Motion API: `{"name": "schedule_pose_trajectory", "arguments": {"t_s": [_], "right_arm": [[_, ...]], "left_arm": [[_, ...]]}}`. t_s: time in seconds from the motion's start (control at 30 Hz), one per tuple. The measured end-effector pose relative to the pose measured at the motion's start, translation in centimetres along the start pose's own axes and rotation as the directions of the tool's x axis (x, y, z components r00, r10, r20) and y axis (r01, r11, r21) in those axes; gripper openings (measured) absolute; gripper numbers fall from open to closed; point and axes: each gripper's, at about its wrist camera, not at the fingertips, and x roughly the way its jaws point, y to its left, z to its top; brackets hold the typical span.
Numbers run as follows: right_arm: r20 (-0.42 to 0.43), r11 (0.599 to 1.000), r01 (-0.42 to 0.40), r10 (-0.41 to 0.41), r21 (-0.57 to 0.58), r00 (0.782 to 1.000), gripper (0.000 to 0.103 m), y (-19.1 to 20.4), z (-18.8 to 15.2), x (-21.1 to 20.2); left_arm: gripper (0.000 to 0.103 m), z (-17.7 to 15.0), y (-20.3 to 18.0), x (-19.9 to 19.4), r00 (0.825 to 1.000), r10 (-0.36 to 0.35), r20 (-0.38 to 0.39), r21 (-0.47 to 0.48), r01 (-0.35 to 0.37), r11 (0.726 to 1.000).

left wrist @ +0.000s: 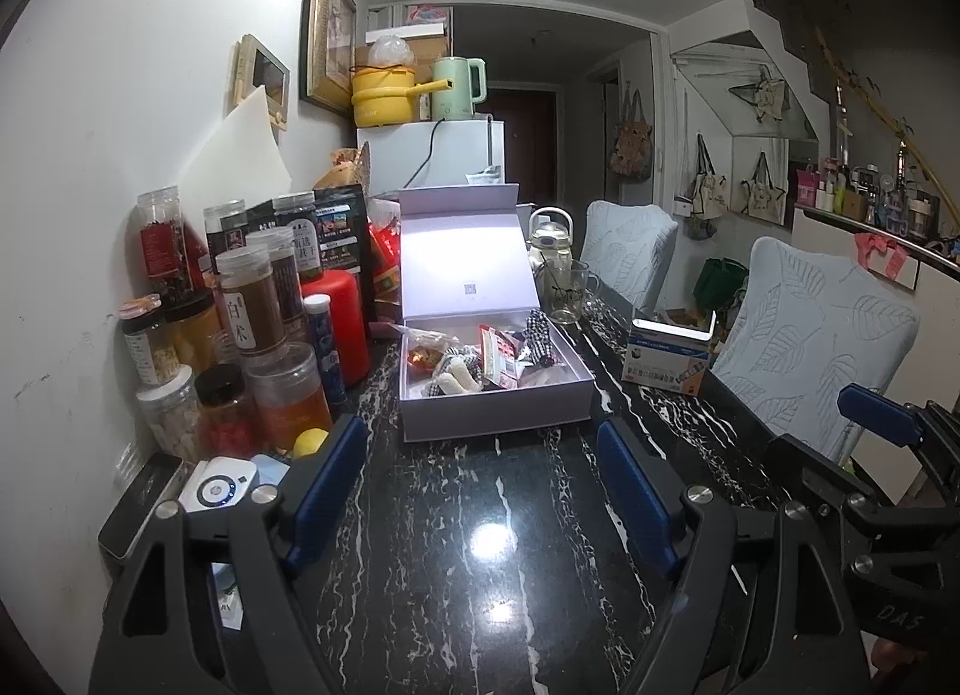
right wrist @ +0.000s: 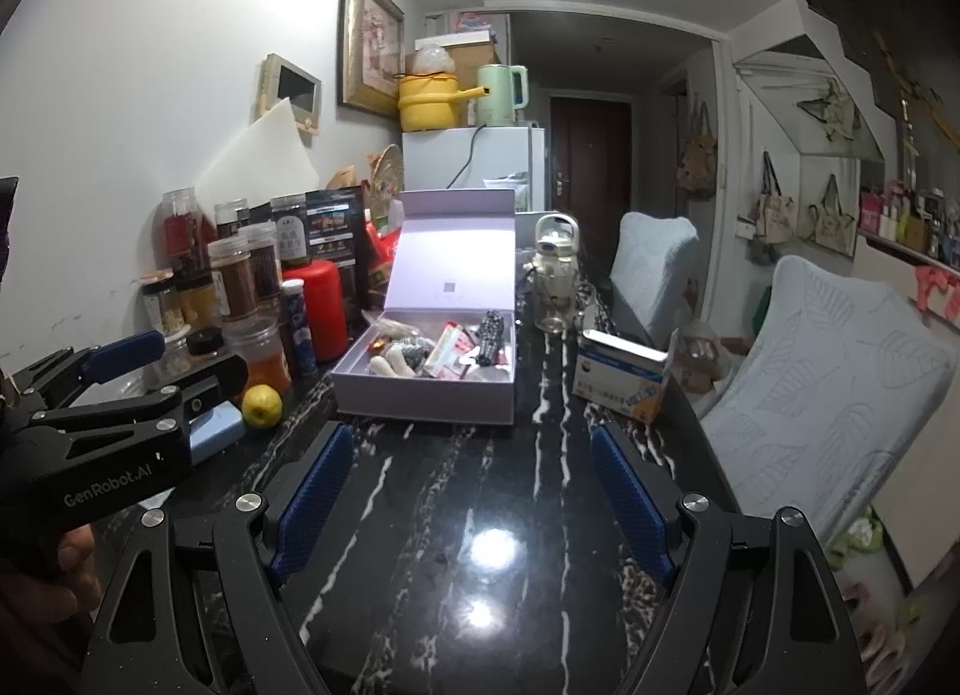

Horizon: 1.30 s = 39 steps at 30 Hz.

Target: Organize soft objects

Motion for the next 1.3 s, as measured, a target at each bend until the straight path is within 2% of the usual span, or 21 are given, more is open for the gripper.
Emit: {"name": "schedule_pose_trajectory", "arguments": {"t_s": [1.3], "right_arm": [[-0.004,1.000,0.011,-0.011,-0.002,1.000,0.085,0.29,-0.26,0.08]], "left_arm": [[0.079,-0.47,-0.27,0.30,0.999,-0.001,-0.034,-0.004,0.001,1.000]]}}
